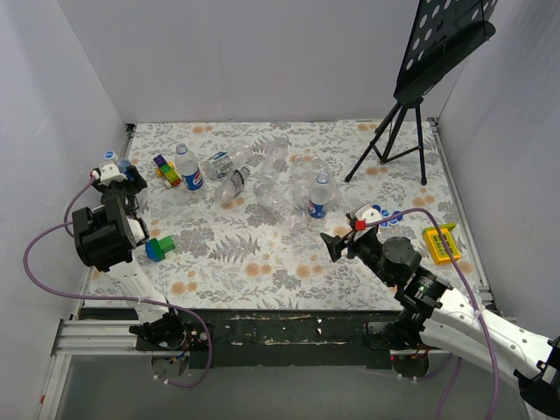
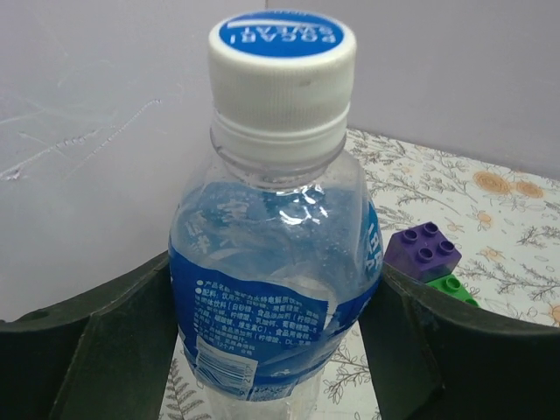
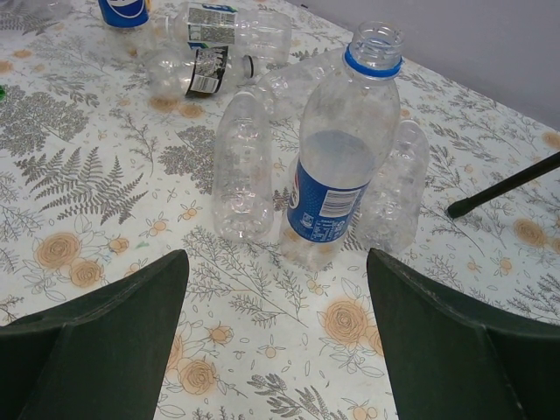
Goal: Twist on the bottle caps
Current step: Place the plastic bottle at the center of the board.
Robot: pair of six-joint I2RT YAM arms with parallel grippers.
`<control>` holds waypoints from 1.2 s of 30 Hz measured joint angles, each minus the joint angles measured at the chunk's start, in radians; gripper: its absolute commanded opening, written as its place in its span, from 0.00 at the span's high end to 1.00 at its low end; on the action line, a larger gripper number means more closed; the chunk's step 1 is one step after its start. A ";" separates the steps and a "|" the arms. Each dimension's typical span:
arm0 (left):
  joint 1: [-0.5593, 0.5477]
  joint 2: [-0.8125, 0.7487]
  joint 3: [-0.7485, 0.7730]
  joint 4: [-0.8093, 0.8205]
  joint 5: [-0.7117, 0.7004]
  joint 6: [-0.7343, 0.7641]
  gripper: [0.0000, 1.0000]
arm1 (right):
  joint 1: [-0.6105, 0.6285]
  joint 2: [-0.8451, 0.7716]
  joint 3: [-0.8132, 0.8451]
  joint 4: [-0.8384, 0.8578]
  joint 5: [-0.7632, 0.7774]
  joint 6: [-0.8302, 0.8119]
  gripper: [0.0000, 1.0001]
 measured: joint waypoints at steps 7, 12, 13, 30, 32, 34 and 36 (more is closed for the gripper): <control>0.003 0.000 -0.023 -0.031 -0.001 -0.003 0.19 | 0.000 0.007 0.000 0.000 -0.005 0.000 0.10; 0.008 0.000 -0.024 -0.043 -0.001 -0.009 0.15 | 0.000 0.008 0.000 0.000 -0.006 0.000 0.10; 0.008 0.000 -0.024 -0.045 -0.001 -0.011 0.15 | 0.000 0.009 0.000 0.000 -0.008 0.000 0.10; 0.014 -0.090 -0.097 -0.089 0.004 -0.037 0.02 | 0.000 0.019 0.000 0.000 -0.024 0.003 0.07; 0.014 -0.120 -0.113 -0.094 0.003 -0.039 0.02 | 0.000 0.016 0.000 -0.001 -0.024 0.005 0.06; 0.014 -0.154 -0.135 -0.100 0.002 -0.042 0.02 | 0.000 0.008 0.000 -0.001 -0.024 0.008 0.06; 0.014 -0.187 -0.160 -0.108 -0.002 -0.046 0.02 | 0.000 0.000 0.000 -0.001 -0.023 0.011 0.05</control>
